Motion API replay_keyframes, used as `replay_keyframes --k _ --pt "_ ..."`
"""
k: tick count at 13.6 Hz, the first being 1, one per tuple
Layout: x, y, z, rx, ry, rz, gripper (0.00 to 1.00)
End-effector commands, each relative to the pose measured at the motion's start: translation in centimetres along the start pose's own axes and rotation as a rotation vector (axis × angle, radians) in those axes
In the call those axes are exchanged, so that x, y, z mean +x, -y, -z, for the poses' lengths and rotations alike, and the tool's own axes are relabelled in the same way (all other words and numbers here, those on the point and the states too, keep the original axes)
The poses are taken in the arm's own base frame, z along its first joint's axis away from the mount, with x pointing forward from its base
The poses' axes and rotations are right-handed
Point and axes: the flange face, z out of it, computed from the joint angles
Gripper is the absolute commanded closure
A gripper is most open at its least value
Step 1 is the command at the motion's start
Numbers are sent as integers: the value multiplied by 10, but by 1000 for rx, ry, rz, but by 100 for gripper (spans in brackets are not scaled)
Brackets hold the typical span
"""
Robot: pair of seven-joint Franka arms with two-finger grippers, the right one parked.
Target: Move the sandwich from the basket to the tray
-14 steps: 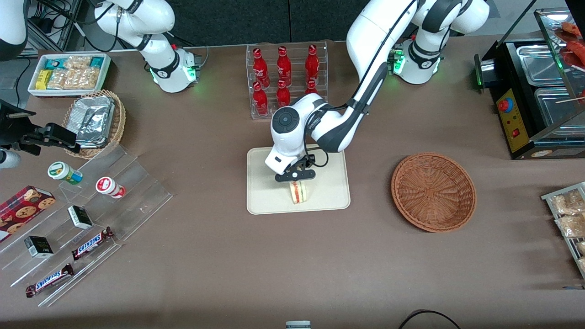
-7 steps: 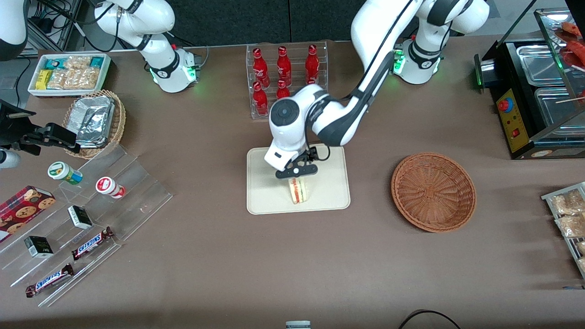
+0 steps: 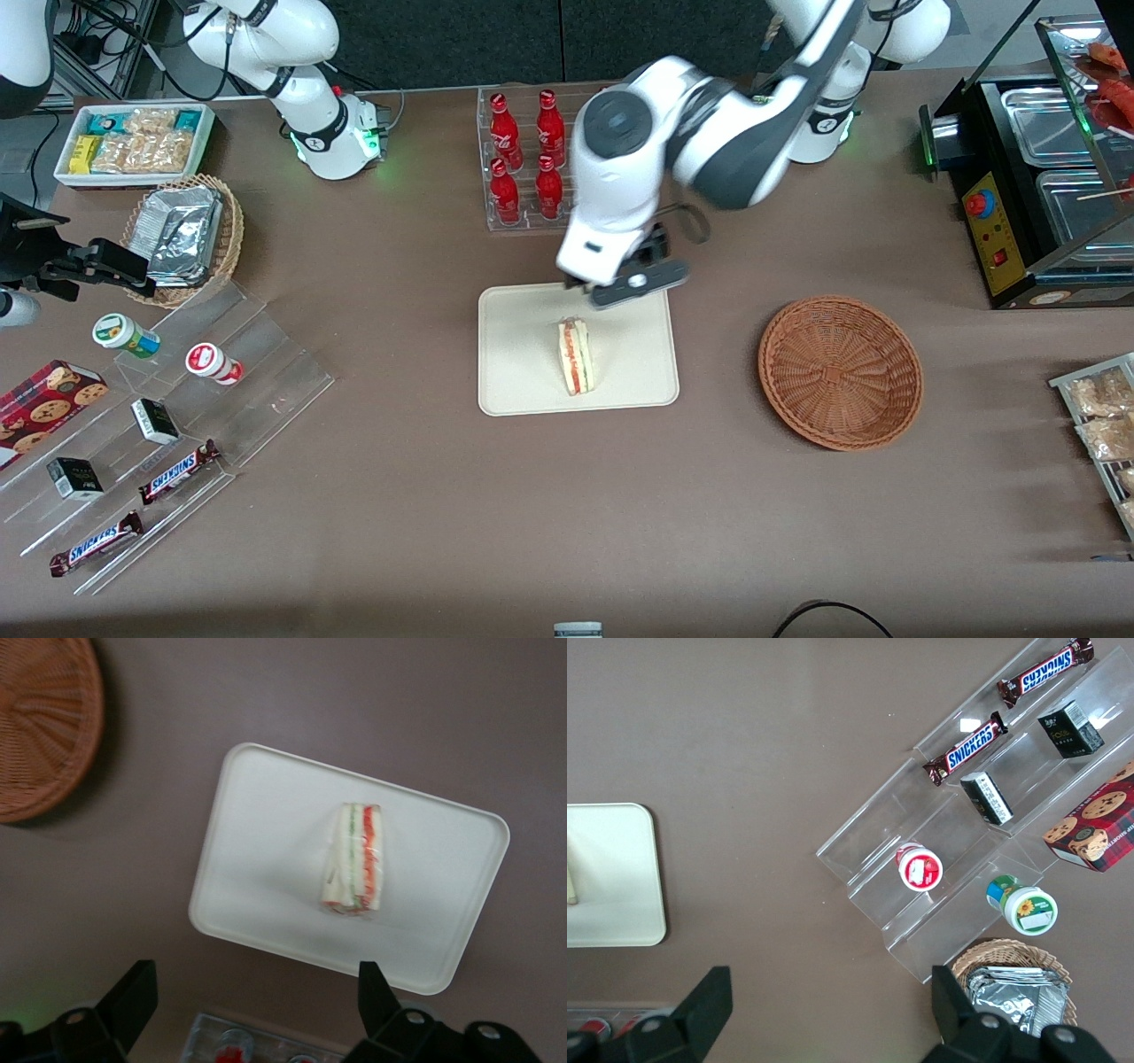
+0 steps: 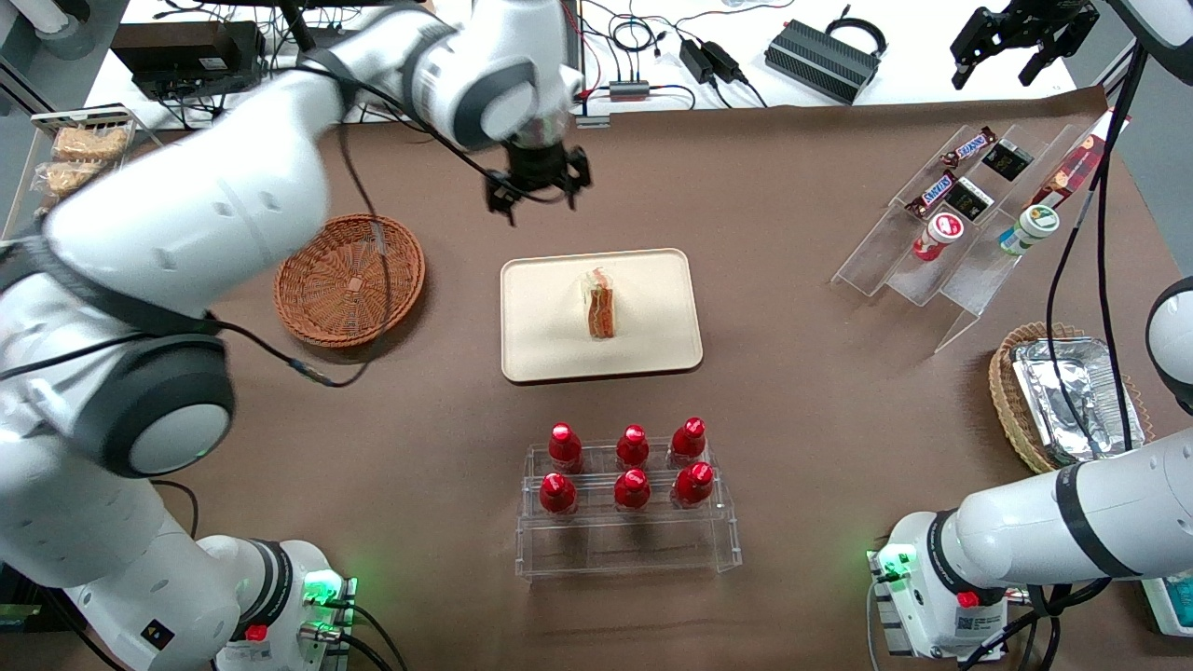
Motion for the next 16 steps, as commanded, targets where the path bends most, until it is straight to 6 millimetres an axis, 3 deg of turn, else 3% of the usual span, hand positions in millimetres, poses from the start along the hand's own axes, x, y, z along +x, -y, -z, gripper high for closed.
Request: replay_keyframes --k 1,5,9,14,16 --pt "15 52 41 20 38 -5 0" --pt "58 124 70 54 78 -67 0" --pt "100 215 103 49 116 -139 0" --pt "131 330 129 21 170 -331 0" --pt "136 356 136 8 162 -364 0"
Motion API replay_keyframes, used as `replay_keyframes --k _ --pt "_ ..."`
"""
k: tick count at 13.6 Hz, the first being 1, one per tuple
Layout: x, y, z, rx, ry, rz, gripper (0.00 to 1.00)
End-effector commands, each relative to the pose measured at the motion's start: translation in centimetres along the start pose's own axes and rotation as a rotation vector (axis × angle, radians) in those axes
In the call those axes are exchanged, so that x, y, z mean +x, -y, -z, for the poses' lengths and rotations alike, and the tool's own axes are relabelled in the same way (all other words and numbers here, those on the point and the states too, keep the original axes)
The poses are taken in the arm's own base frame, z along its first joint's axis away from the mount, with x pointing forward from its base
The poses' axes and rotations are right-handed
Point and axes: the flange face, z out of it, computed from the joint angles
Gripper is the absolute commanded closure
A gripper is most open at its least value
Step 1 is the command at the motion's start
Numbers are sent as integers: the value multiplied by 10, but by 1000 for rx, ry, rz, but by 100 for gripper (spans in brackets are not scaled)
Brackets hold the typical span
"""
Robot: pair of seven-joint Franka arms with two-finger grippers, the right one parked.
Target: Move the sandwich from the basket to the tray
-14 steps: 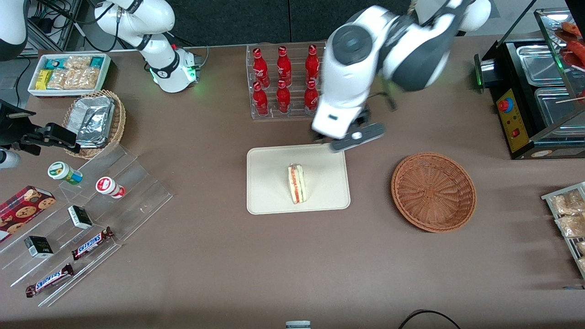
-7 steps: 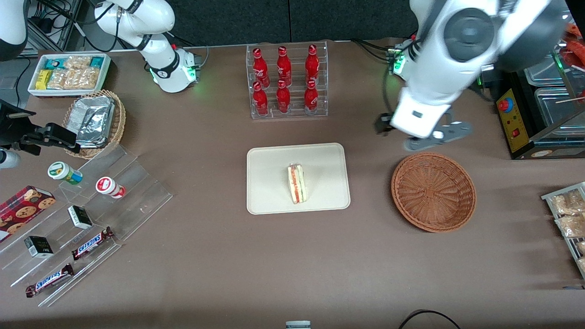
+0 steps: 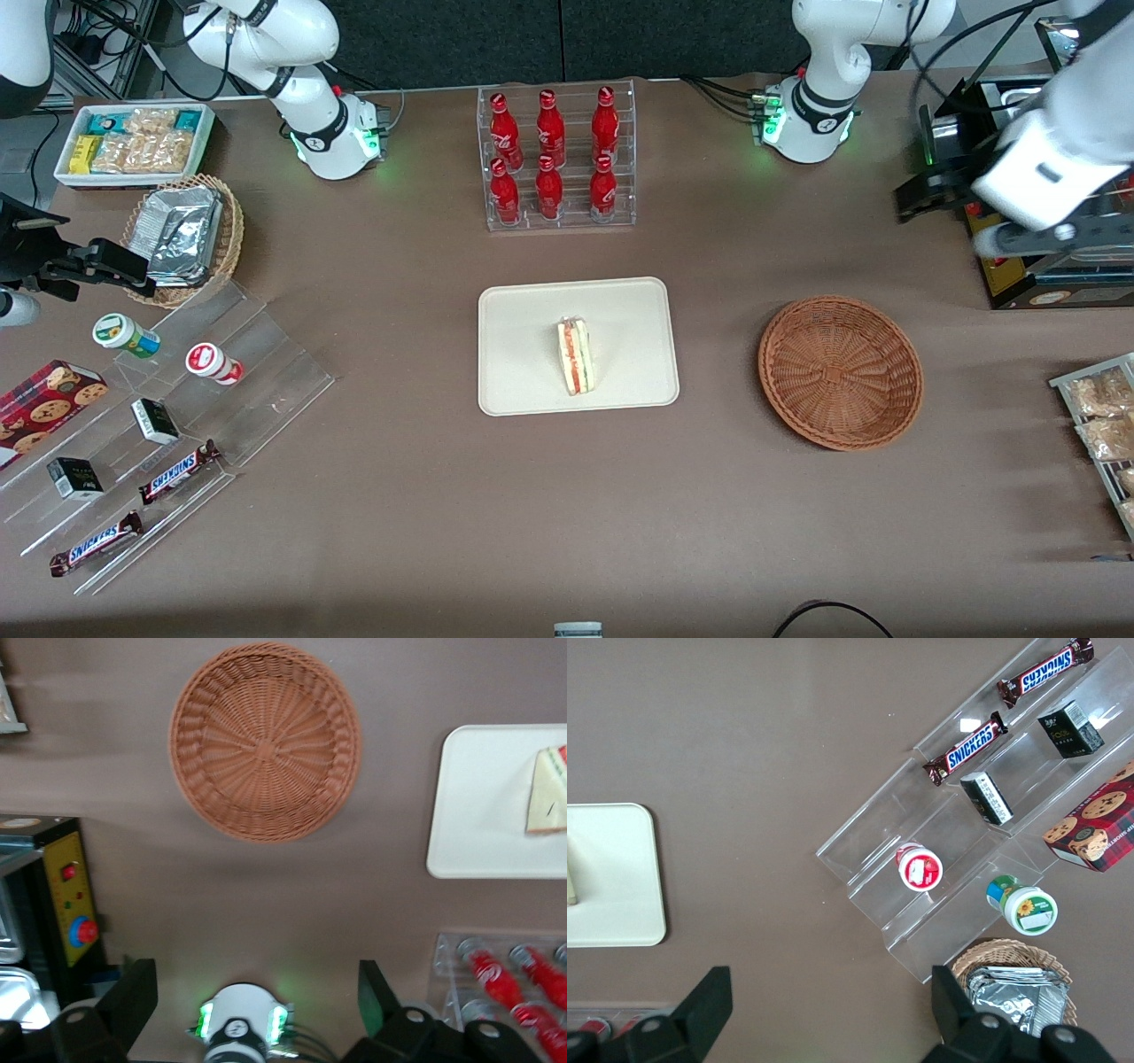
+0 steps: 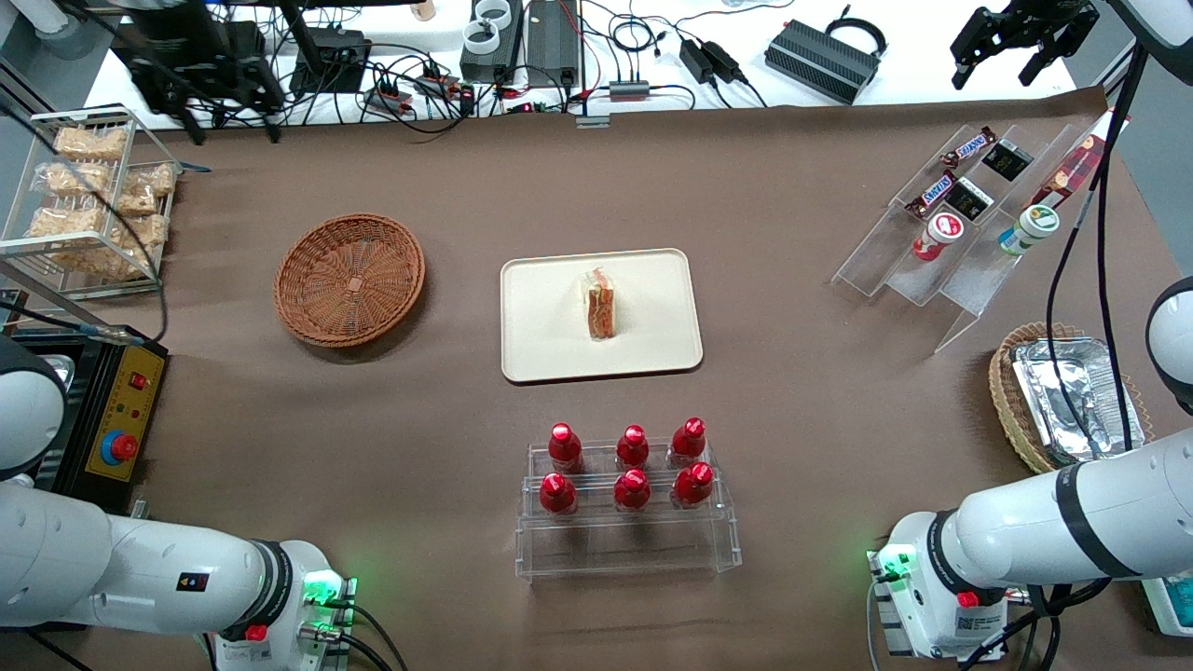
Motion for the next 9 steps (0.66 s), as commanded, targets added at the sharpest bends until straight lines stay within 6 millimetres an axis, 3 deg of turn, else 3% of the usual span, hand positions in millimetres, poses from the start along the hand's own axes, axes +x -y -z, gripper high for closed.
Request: replay_keyframes --k 1,6,9 --pt "-14 21 3 -7 3 -65 0" --pt "-4 49 -1 51 0 -58 0" --pt "4 43 -6 45 17 -77 0"
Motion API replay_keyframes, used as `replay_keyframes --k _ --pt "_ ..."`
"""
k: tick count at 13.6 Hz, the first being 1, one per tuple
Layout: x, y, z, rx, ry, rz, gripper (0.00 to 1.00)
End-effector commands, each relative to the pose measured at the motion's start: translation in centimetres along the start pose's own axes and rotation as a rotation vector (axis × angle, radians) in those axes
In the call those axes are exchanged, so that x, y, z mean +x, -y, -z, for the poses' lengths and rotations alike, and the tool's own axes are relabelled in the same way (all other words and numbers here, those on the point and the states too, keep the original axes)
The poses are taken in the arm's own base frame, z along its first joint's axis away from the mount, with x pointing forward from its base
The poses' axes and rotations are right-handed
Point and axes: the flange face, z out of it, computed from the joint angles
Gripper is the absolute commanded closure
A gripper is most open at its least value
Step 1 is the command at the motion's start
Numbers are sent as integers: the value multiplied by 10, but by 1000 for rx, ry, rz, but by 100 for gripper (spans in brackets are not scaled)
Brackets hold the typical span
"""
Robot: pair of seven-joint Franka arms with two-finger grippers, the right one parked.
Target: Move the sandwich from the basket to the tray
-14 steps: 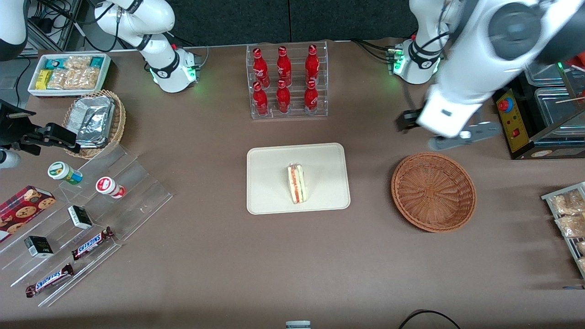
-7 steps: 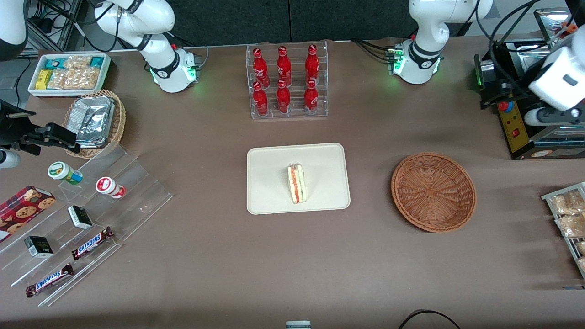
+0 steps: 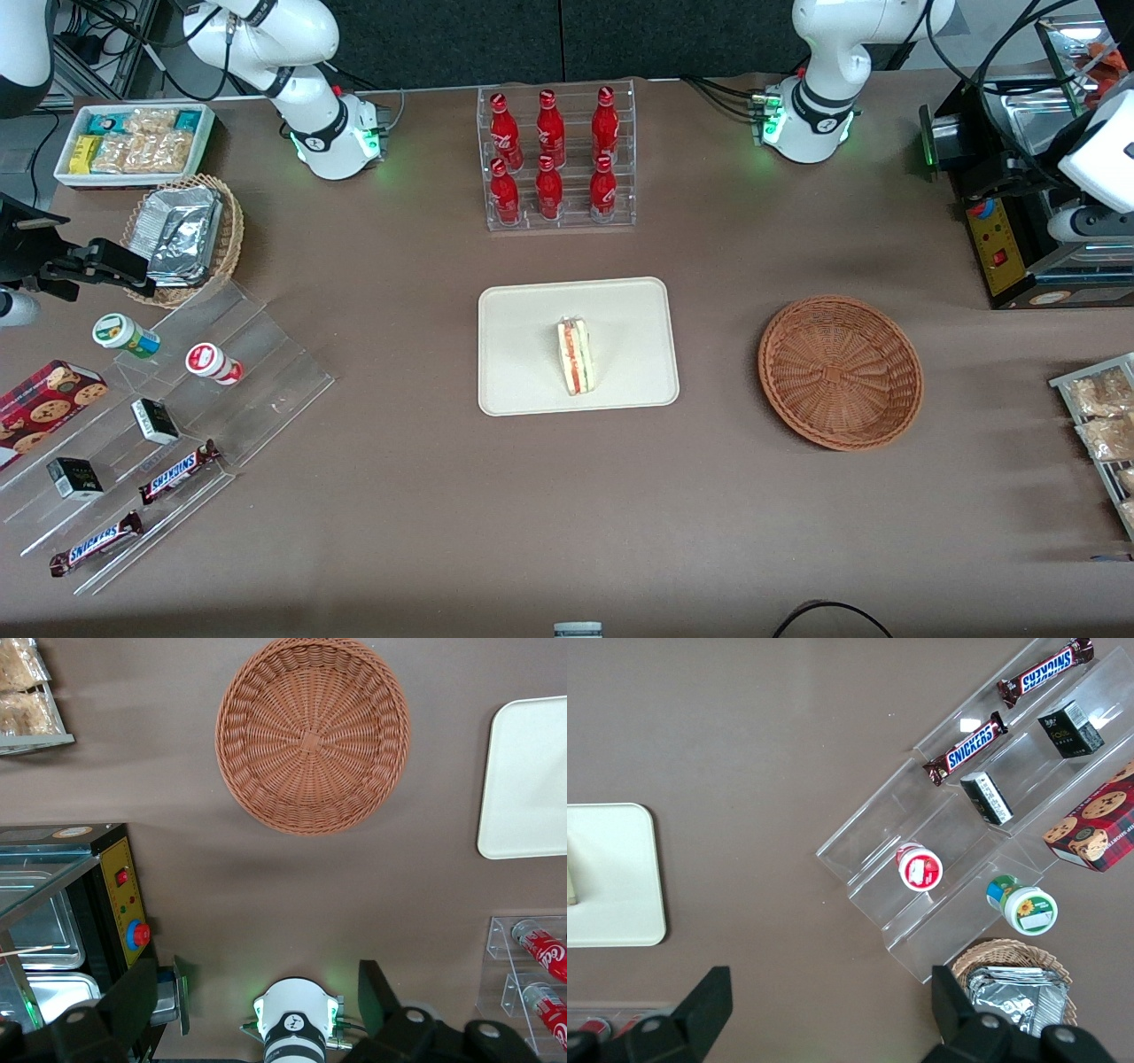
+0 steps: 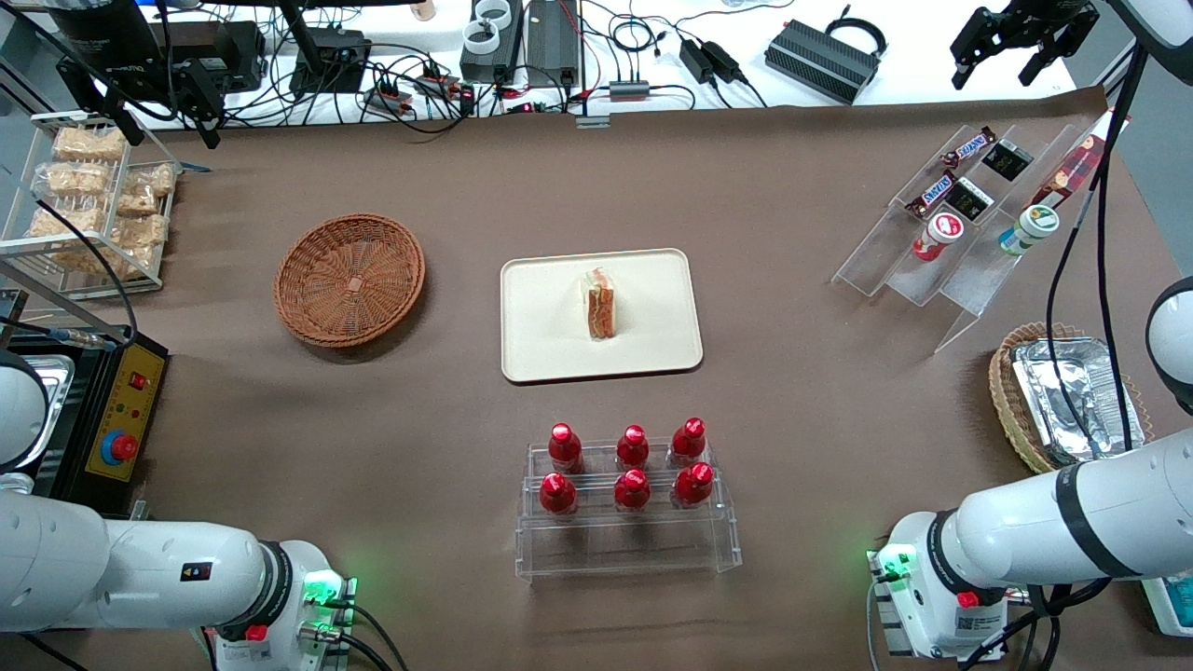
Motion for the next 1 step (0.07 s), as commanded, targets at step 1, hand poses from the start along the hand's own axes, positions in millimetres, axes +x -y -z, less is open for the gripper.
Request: replay_keyframes --k 1 --pt "4 -4 -2 8 7 -23 0"
